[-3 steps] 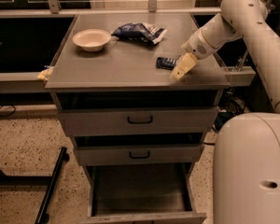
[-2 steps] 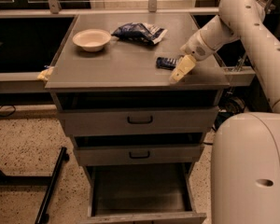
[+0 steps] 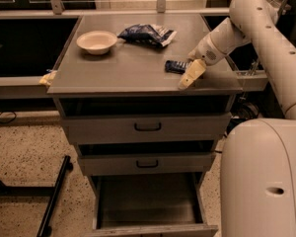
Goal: Place rxbar blueberry into bottom drawer
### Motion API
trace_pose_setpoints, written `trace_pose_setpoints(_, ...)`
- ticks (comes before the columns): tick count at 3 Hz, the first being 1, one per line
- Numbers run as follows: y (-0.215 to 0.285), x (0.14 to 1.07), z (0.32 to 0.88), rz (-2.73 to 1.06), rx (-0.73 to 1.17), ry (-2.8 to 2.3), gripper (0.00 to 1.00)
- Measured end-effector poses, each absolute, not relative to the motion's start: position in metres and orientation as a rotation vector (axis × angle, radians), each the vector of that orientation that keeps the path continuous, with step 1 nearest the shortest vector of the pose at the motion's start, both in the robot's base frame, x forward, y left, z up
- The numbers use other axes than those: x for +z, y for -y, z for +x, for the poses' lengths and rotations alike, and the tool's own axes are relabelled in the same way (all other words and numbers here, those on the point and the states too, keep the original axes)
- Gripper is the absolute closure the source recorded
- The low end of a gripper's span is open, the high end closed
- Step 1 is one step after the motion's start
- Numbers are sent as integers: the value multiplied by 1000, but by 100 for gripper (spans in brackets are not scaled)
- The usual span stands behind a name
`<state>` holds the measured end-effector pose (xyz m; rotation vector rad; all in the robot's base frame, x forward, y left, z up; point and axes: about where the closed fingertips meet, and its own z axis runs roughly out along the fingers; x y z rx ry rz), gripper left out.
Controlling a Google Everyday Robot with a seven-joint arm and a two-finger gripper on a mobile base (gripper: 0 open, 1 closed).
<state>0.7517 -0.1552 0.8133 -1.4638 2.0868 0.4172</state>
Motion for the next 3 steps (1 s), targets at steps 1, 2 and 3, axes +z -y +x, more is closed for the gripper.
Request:
trace_pose_setpoints(1,160,812,751,-1463,411,-2109,41)
trace_pose_setpoints(2,160,820,751,-1463,411,-2109,66)
trace_pose_setpoints(3,160,828,751,-1463,411,-2109,90)
